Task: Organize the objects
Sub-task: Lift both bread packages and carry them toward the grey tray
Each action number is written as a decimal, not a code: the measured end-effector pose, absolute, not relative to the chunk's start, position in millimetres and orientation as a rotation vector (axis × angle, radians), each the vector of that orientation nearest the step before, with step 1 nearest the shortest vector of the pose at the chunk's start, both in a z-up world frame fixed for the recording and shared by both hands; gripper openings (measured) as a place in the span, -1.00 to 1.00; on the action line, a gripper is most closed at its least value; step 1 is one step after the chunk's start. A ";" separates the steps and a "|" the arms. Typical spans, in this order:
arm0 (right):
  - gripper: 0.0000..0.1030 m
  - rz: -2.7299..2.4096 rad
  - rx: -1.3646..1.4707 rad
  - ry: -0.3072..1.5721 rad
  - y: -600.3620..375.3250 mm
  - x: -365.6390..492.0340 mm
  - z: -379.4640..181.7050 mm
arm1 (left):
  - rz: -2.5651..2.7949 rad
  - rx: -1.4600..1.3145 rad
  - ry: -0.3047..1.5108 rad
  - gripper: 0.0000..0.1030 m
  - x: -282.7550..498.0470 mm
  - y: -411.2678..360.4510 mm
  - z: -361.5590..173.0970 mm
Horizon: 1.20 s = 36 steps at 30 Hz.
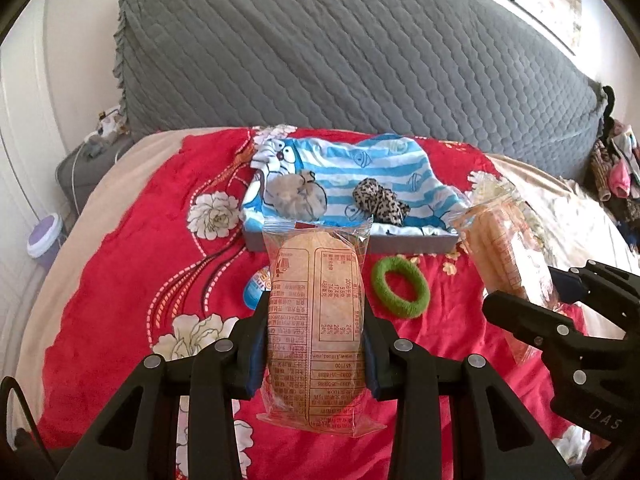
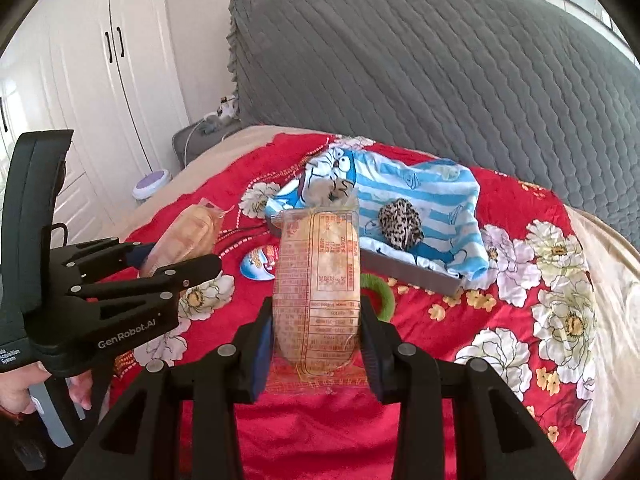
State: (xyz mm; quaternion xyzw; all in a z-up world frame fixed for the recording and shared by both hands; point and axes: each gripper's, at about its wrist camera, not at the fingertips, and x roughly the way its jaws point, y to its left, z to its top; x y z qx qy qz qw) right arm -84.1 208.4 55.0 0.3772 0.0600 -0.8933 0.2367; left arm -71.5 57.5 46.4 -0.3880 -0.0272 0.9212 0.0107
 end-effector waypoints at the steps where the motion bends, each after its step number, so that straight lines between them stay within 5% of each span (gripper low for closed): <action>1: -0.25 -2.451 1.029 0.163 208.6 -84.0 56.3 | 2.877 -1.205 -0.087 -0.24 -71.4 58.2 48.1; 36: -0.25 -2.597 0.860 0.077 211.8 -105.0 99.4 | 2.916 -1.098 -0.070 -0.24 -104.3 65.6 78.9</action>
